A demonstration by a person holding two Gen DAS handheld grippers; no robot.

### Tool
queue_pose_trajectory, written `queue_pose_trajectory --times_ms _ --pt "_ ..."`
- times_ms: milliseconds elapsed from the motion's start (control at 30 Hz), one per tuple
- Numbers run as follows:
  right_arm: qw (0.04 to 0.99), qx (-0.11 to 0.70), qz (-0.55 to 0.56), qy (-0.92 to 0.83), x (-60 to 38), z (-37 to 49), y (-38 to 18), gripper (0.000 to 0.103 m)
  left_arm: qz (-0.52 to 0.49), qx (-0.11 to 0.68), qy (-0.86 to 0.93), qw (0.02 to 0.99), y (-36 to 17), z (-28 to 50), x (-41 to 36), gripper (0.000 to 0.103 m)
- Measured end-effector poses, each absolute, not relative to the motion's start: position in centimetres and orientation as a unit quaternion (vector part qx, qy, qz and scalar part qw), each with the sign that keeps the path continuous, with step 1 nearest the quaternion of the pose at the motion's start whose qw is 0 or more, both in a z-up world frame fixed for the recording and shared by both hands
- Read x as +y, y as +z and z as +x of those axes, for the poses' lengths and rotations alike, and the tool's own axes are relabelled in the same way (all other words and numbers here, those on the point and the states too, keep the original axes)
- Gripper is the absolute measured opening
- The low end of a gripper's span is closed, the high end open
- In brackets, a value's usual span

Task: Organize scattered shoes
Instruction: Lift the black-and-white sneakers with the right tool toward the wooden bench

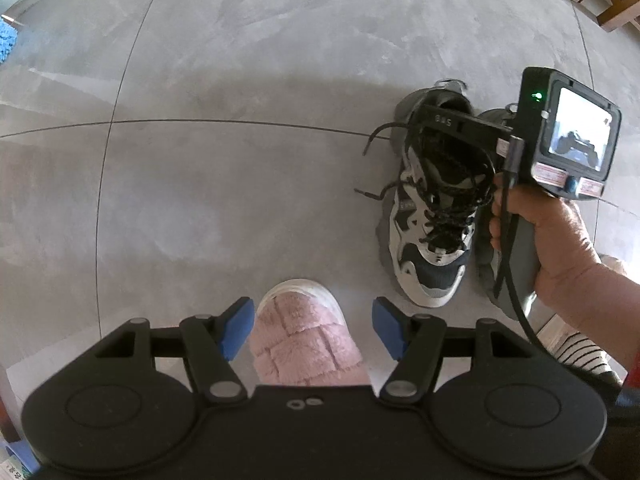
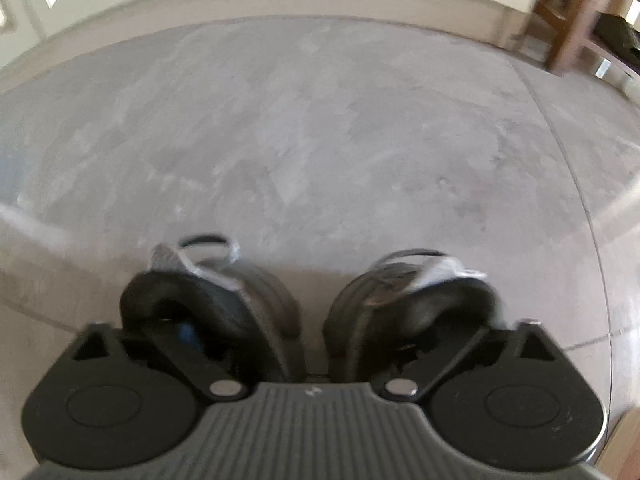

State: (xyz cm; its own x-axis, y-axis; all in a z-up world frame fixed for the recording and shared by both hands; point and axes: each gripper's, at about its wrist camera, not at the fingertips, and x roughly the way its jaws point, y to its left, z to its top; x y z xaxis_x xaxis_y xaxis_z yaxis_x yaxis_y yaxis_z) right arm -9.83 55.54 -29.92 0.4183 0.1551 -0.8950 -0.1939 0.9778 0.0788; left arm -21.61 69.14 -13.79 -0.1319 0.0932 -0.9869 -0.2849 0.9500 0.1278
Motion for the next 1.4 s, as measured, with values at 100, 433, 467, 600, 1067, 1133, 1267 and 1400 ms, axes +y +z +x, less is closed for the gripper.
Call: queue_pose_trajectory --times_ms 100,433,467,600,1067,1133,1267,1400 --pt "0.838 0.53 0.0 0.129 54.2 -9.6 -29.3 0.046 -0.059 0.736 0.14 0.66 -13.6 -21.5 69.0 0.065" --pt "0.837 0.517 0.036 0.175 51.2 -10.0 -27.5 0.04 -0.014 0.721 0.119 0.682 -12.9 -20.4 67.4 0.065" --pt "0.841 0.51 0.042 0.177 50.8 -10.2 -27.1 0.039 -0.004 0.716 0.116 0.688 -12.7 -20.1 67.1 0.065" --pt "0.855 0.482 0.062 0.181 49.4 -10.9 -24.9 0.039 0.02 0.693 0.112 0.712 -11.9 -19.5 66.2 0.065" --pt "0.923 0.329 0.13 0.151 41.7 -8.3 -8.9 0.038 0.105 0.508 0.079 0.852 -2.2 -14.6 58.2 0.065" --pt "0.932 0.308 0.132 0.14 39.9 -7.5 -5.6 0.038 0.102 0.487 0.069 0.865 -0.1 -13.4 56.4 0.065" --pt "0.946 0.275 0.123 0.118 36.0 -6.5 0.9 0.038 0.092 0.434 0.039 0.895 5.7 -10.3 51.6 0.065" --pt "0.956 0.251 0.12 0.092 30.9 -5.8 7.6 0.038 0.097 0.39 0.003 0.916 11.7 -7.7 46.4 0.065"
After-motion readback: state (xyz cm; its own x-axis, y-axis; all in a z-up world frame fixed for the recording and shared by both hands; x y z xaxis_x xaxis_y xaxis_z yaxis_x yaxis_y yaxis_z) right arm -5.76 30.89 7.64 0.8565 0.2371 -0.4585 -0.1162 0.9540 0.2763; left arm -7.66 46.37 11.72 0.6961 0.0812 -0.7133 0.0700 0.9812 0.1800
